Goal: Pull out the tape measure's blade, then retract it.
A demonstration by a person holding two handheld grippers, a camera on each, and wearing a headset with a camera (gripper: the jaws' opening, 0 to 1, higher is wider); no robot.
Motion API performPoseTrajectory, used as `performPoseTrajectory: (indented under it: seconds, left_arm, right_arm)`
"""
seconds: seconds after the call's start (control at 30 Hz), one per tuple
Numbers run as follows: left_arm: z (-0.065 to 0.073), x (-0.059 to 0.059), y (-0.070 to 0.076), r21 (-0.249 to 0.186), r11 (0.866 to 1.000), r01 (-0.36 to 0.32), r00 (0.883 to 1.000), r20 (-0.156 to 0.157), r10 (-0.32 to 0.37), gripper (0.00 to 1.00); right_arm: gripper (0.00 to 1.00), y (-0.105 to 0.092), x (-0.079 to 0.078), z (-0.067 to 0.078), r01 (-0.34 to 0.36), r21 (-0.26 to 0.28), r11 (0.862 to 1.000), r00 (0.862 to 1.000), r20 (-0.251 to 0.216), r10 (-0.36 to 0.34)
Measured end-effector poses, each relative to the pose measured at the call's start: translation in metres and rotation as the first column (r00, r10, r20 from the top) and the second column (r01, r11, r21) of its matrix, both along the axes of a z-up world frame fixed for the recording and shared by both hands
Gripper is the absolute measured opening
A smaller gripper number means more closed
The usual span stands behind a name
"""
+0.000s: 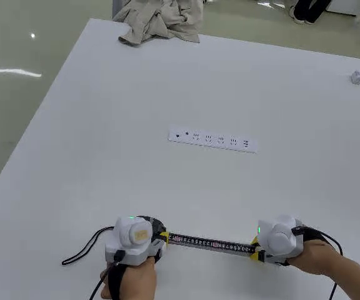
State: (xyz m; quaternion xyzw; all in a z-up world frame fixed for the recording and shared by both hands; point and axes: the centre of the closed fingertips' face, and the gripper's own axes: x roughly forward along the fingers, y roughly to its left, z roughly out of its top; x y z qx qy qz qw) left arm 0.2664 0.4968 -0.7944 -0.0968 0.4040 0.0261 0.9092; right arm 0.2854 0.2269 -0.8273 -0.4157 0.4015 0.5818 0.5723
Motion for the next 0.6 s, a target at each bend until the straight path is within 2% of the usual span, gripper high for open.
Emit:
performPoseTrajectory:
  seconds: [0.6]
  left_arm:
    - [0.0008, -0.0008, 0.0000, -0.003, 1.000, 0.003, 1.000, 0.007, -0.003, 0.59]
  right_arm:
    - [0.15, 0.0001, -0.0009, 0.0008, 0.002, -0.002, 1.000, 1.000, 0.005, -0.002]
